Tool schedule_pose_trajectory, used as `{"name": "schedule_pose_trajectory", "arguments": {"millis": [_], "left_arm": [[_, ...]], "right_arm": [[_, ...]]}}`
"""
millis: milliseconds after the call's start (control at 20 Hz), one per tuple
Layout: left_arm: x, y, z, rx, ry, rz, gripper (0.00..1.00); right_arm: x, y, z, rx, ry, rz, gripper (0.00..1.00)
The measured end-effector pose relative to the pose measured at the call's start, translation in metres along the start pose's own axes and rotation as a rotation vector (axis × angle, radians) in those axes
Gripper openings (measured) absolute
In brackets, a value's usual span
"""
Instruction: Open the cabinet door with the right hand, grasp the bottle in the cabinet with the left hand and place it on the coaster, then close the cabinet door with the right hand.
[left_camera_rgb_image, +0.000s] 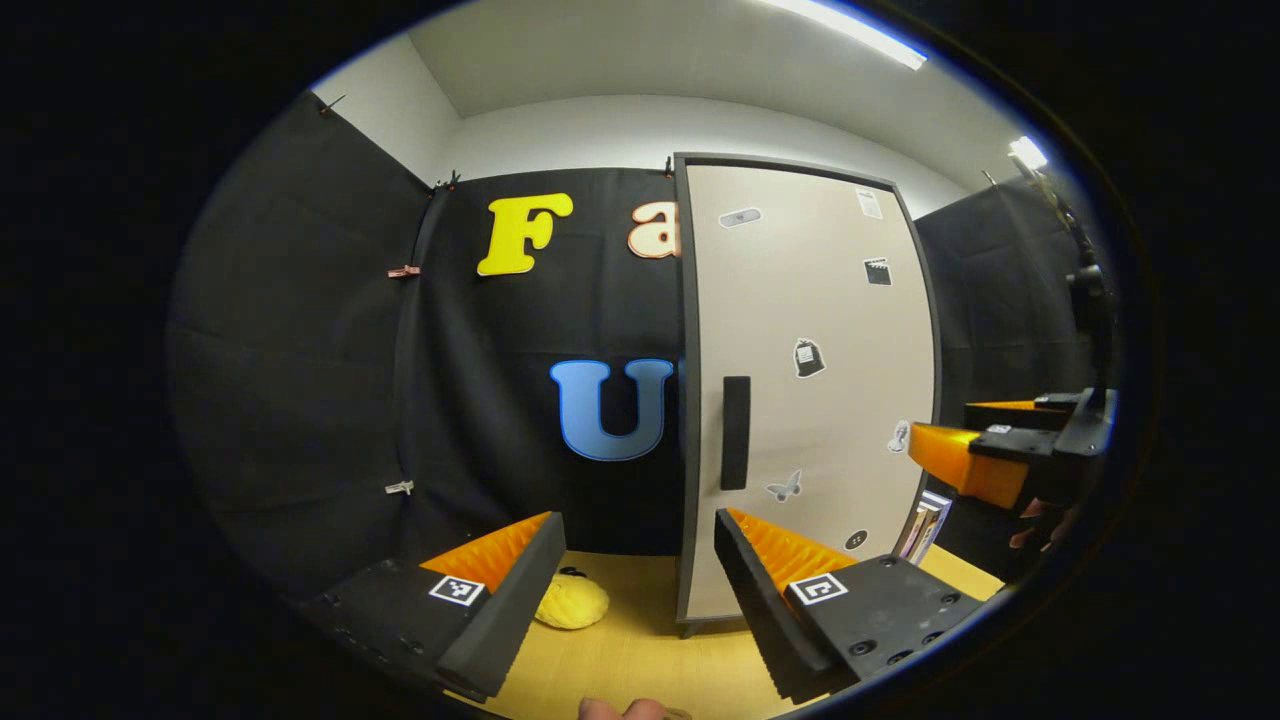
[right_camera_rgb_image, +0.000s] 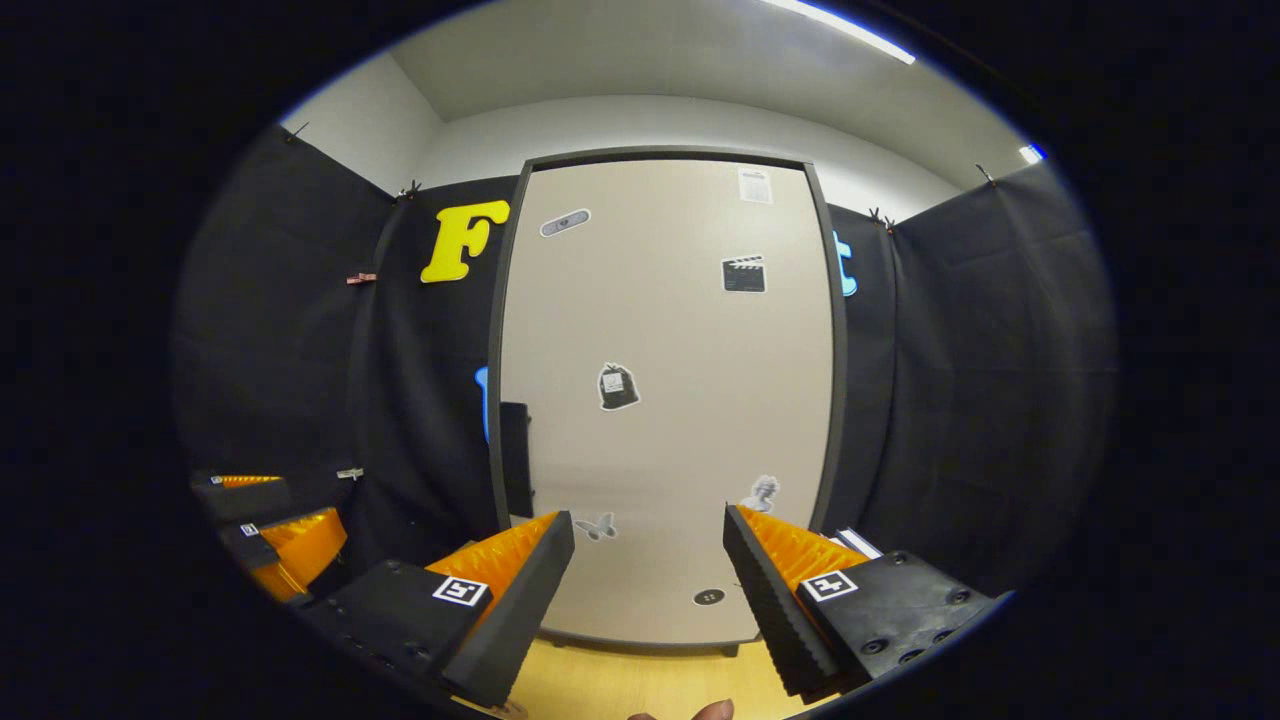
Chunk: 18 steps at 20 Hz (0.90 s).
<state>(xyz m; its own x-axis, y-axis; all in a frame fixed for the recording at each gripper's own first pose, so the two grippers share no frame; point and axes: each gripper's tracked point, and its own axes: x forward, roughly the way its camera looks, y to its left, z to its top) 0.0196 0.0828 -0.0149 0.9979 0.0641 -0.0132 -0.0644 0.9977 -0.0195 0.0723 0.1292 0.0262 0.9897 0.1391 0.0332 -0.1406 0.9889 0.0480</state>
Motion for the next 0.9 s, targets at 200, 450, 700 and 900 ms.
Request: {"name": "schedule_pose_trajectory", "arguments": {"millis": [200,450,700,900], "left_arm": [[0.002,0.024,-0.009,0.015,0.007,0.031,0.95],[0.004,0.052,-0.023,0.018,0.029,0.074,0.95],[0.007,0.068,-0.036,-0.003,0.050,0.095,0.95],[0.009,0.074,-0.038,0.000,0.052,0.101,0.95]], "right_arm": [[0.040,0.041,0.003,0.018,-0.016,0.039,0.98],[0.093,0.079,-0.008,0.025,-0.019,0.050,0.98],[0.132,0.106,-0.025,-0.002,-0.007,0.047,0.98],[0.157,0.108,-0.034,0.021,0.002,0.006,0.97]]}}
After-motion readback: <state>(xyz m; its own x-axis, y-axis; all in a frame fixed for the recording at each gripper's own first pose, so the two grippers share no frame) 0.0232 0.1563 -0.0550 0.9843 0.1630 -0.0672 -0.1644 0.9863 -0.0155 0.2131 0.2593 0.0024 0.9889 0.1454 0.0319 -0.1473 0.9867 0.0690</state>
